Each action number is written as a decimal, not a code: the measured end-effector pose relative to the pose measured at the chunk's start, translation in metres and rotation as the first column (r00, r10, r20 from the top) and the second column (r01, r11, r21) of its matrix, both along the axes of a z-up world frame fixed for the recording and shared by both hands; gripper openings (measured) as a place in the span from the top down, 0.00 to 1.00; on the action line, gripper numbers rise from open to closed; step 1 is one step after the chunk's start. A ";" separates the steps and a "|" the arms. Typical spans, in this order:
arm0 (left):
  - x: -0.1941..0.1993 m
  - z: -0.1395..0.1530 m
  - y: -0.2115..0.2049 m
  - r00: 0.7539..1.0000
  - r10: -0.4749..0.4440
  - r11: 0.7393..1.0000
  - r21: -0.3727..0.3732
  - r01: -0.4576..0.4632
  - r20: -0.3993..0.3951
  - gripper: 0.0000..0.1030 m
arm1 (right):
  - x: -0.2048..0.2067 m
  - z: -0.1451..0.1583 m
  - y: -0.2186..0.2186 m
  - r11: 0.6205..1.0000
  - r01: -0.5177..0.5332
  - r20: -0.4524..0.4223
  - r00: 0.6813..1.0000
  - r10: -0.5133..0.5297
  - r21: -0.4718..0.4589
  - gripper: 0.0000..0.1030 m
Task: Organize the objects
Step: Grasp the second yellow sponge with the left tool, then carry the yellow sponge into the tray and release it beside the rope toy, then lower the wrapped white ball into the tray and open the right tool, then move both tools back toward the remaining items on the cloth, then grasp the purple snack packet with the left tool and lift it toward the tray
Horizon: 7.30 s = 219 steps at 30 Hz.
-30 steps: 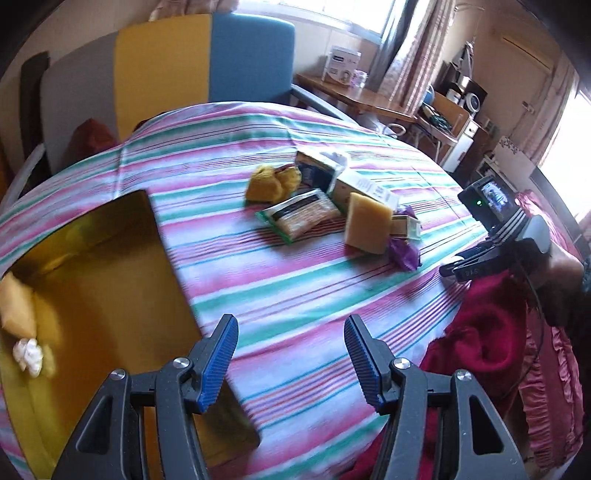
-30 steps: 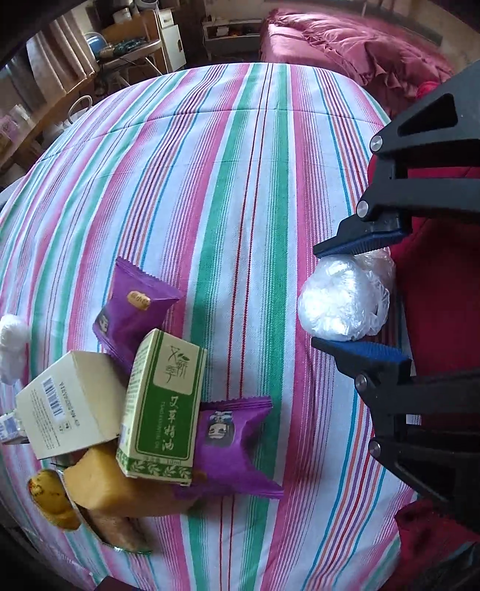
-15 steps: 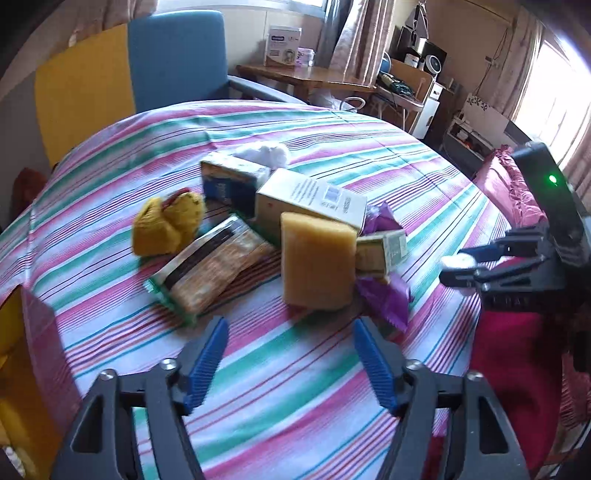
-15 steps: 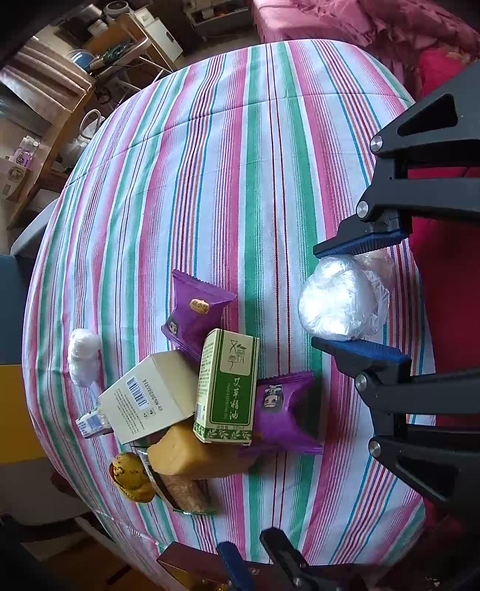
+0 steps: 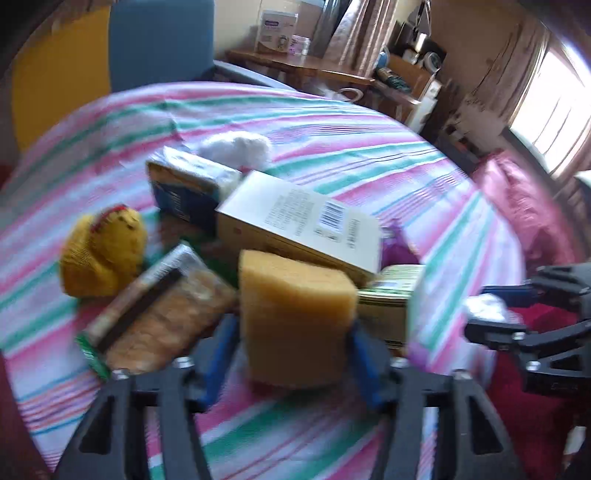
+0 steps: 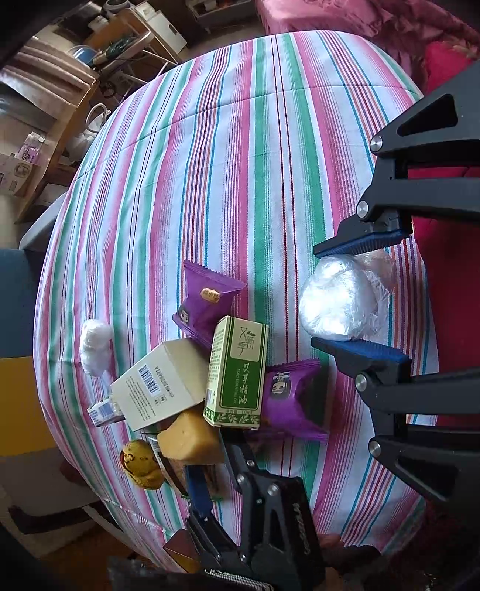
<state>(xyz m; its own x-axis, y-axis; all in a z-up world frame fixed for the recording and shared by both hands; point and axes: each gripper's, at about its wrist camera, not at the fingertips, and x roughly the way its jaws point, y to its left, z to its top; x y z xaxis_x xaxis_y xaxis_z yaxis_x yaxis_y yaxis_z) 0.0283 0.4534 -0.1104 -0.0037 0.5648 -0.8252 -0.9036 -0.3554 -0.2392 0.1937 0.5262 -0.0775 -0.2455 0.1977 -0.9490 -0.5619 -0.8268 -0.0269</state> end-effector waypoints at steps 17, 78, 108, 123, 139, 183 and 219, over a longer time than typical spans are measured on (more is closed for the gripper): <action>0.025 0.068 -0.143 0.981 0.147 0.986 0.092 -0.136 -0.125 0.49 | 0.000 -0.001 0.005 0.999 0.023 0.019 1.000 -0.023 0.031 0.60; -0.098 0.060 -0.447 0.664 0.719 0.685 0.050 -0.727 -0.207 0.34 | 0.012 0.012 0.009 0.963 0.191 0.000 0.981 -0.194 0.190 0.59; -0.087 0.061 -0.516 0.525 0.835 0.543 0.095 -0.834 -0.164 0.34 | -0.225 0.017 -0.392 0.744 -0.645 -0.356 0.745 0.564 -0.172 0.58; -0.085 0.052 -0.528 0.508 0.847 0.526 0.106 -0.844 -0.156 0.34 | -0.235 -0.025 -0.431 0.719 -0.639 -0.405 0.755 0.516 -0.274 0.28; -0.061 0.067 -0.475 0.606 0.753 0.645 0.104 -0.757 -0.256 0.34 | -0.181 0.020 -0.345 0.868 -0.477 -0.452 0.810 0.374 -0.136 0.26; 0.033 0.051 -0.128 0.999 -0.005 0.998 0.061 0.002 0.050 0.35 | 0.049 0.032 -0.005 0.894 0.403 -0.458 0.769 -0.447 -0.195 0.16; 0.033 -0.009 -0.115 0.997 -0.018 1.000 -0.008 0.019 0.077 0.58 | 0.033 0.014 0.001 0.899 0.315 -0.386 0.822 -0.418 -0.303 0.20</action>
